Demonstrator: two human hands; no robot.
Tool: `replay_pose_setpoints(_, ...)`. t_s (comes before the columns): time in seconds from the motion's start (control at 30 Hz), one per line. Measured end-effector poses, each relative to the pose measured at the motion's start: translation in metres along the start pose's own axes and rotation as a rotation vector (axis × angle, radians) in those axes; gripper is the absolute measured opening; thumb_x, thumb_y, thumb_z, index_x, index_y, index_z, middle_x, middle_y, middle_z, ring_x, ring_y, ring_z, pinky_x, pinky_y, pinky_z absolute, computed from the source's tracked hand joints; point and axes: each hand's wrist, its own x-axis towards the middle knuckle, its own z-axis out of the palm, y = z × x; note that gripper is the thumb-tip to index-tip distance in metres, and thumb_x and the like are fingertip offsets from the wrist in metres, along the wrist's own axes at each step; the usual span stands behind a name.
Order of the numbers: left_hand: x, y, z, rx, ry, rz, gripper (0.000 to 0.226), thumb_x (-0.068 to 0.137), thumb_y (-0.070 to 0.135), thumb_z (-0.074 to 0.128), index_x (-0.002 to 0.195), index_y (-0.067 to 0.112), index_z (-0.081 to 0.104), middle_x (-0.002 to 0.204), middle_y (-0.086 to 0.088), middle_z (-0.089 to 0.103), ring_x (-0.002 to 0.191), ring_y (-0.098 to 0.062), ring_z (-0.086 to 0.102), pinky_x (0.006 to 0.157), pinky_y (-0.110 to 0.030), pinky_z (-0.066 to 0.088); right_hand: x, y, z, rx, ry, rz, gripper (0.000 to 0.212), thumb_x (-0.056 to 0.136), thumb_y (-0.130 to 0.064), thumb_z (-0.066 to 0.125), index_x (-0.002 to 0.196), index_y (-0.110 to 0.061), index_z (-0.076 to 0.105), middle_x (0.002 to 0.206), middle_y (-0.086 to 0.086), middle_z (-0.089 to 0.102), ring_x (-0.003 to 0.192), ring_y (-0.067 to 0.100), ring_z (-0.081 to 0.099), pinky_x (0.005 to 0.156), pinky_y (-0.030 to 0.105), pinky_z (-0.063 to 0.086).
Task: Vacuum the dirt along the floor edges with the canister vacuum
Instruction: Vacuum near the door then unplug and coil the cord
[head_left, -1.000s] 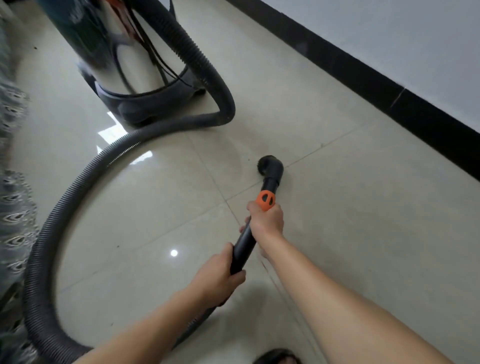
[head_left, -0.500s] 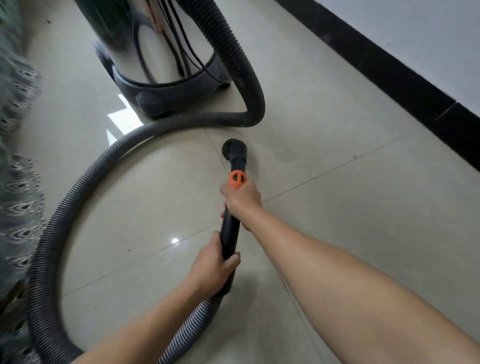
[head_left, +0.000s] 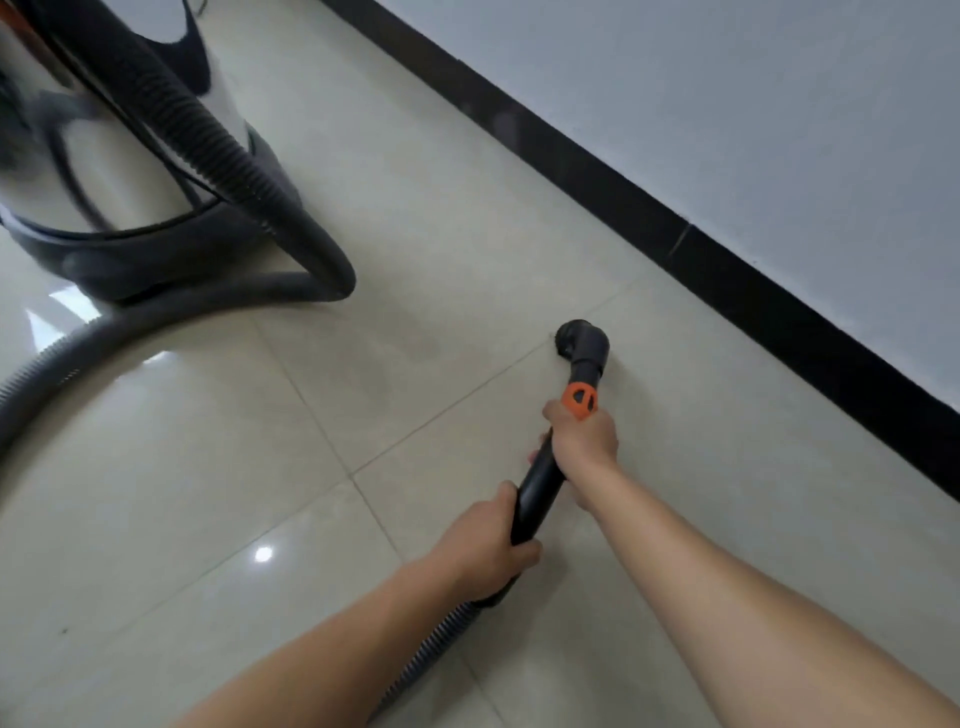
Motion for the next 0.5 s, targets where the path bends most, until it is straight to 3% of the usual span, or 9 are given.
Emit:
replay_pose_setpoints(0.17, 0.012, 0.027, 0.01, -0.083, 0.045, -0.006, 0.037, 0.083, 0.031, 0.067, 0.104, 0.014, 0.042, 0.101, -0.01, 0.062, 0.088, -0.028, 0.061, 0.072, -0.034, 0.047, 0.022, -0.015, -0.022, 0.047, -0.001, -0.02, 0.038, 0.082, -0.02, 0.067, 0.111, -0.001, 0.054, 0.07, 0.013, 0.061, 0.038, 0.025, 0.059, 0.053, 0.039, 0.058)
replay_pose_setpoints(0.37, -0.036, -0.034, 0.01, -0.16, 0.1, -0.116, 0.044, 0.063, 0.029, 0.077, 0.096, 0.024, 0.047, 0.086, 0.008, 0.063, 0.077, -0.01, 0.061, 0.069, -0.028, 0.052, -0.005, -0.009, 0.036, 0.004, -0.295, -0.015, 0.028, 0.081, -0.015, 0.069, 0.102, -0.005, 0.053, 0.08, 0.016, 0.058, 0.047, 0.025, 0.058, 0.051, 0.043, 0.058)
replay_pose_setpoints(0.5, -0.045, -0.046, 0.023, -0.056, 0.039, -0.085, 0.04, 0.058, 0.032, 0.072, 0.083, 0.027, 0.042, 0.075, 0.009, 0.059, 0.068, -0.013, 0.056, 0.059, -0.024, 0.043, -0.021, 0.022, 0.016, 0.046, -0.234, 0.032, 0.027, 0.084, -0.017, 0.065, 0.105, -0.006, 0.052, 0.067, 0.012, 0.057, 0.038, 0.025, 0.056, 0.053, 0.044, 0.058)
